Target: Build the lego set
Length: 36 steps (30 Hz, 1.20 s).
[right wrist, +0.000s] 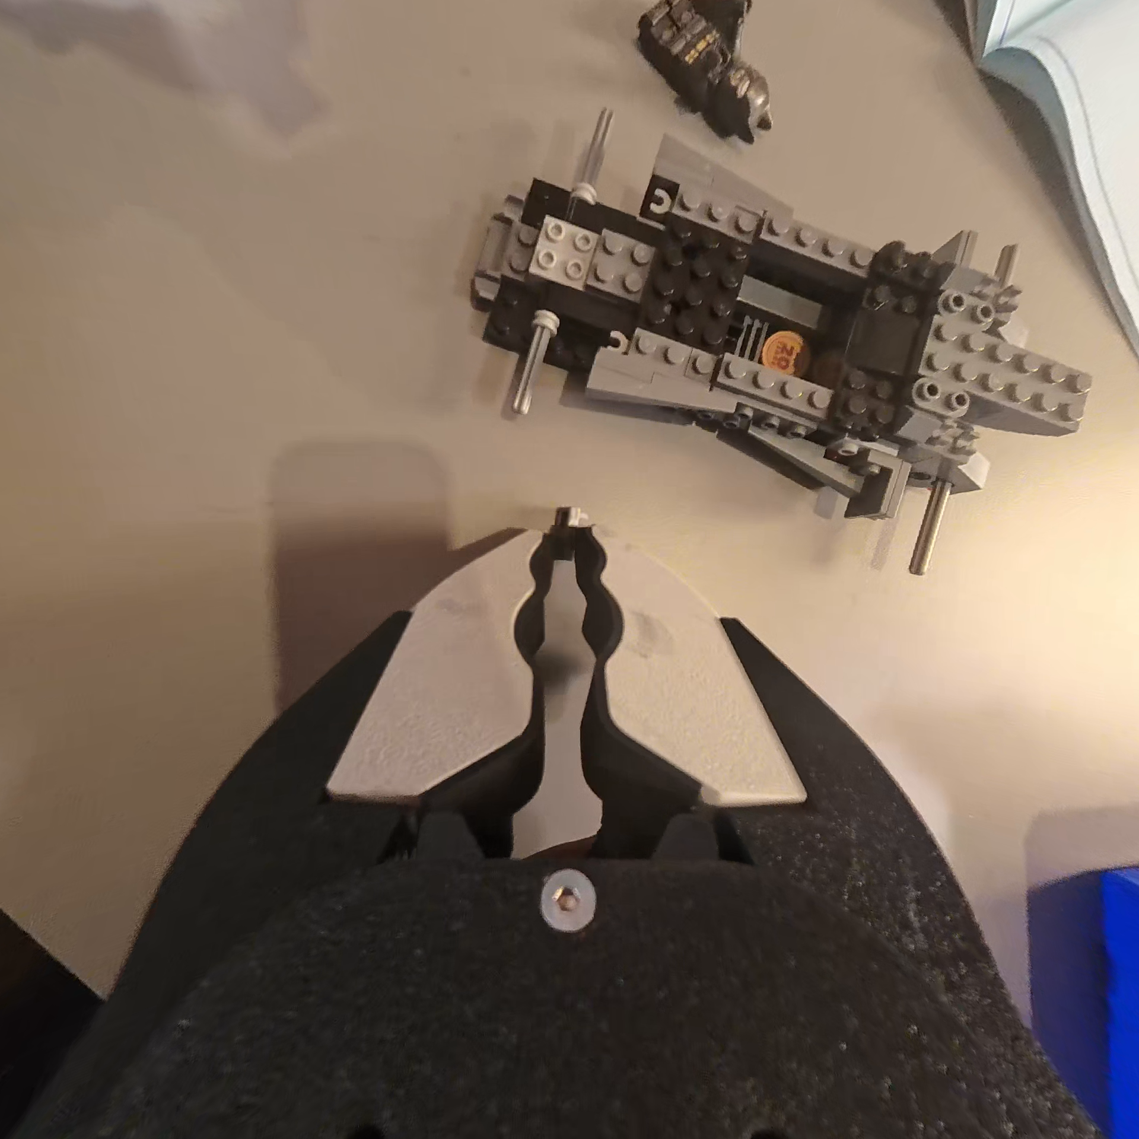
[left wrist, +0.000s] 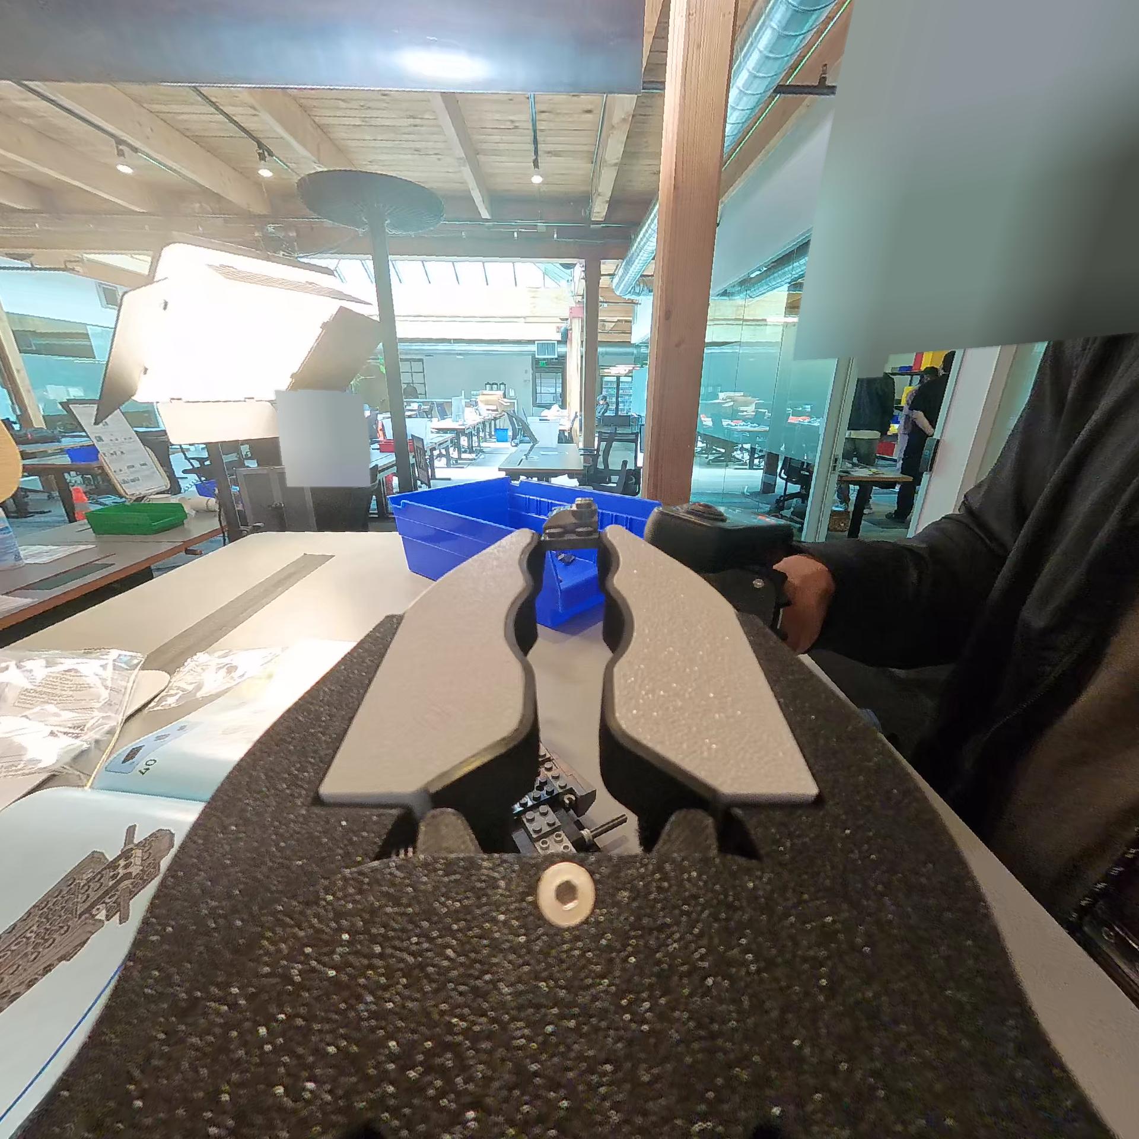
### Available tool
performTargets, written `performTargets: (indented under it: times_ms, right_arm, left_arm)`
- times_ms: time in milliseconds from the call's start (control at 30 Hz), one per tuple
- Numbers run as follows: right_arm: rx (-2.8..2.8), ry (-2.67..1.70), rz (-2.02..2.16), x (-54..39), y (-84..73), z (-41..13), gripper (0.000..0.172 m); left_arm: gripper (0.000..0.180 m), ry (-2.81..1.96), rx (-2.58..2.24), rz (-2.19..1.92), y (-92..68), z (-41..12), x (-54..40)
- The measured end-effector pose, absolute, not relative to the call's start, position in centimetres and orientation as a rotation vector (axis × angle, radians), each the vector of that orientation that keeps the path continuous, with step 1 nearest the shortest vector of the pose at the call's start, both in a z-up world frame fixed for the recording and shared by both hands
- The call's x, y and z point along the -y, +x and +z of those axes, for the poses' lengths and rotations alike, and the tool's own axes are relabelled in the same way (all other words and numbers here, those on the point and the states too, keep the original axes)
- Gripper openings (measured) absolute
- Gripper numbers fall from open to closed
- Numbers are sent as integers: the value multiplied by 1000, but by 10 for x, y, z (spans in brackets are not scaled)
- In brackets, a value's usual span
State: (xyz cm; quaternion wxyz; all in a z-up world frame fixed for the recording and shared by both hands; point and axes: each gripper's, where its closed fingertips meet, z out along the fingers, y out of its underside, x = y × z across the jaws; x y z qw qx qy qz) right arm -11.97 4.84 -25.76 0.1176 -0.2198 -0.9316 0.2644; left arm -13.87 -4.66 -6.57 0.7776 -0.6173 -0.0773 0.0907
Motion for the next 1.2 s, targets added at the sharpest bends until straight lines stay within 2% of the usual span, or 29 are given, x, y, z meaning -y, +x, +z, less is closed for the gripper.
performTargets:
  times_ms: [267,467,767,867,967,1067,1200]
  right_arm:
    - [2517,-321,668,-58,-123,-240,4]
    - [2579,-64,551,-68,-88,-251,19]
    - [2646,-607,808,-85,-90,-244,22]
    - [2664,-472,843,-86,-87,-252,26]
    - [2667,-377,926,-86,-94,-252,37]
    - [2720,-373,1016,-82,-97,-251,36]
    - [2813,-383,975,-79,-94,-257,21]
  left_arm:
    - [16,-1334,165,201,-138,-64,47]
    - [16,-1337,165,201,-138,-65,47]
    - [16,-1341,162,203,-138,-65,45]
    - [16,-1339,161,200,-137,-65,45]
    - [16,-1341,160,194,-137,-66,44]
    - [16,-1347,157,190,-136,-67,42]
    - [16,-1349,158,186,-137,-68,41]
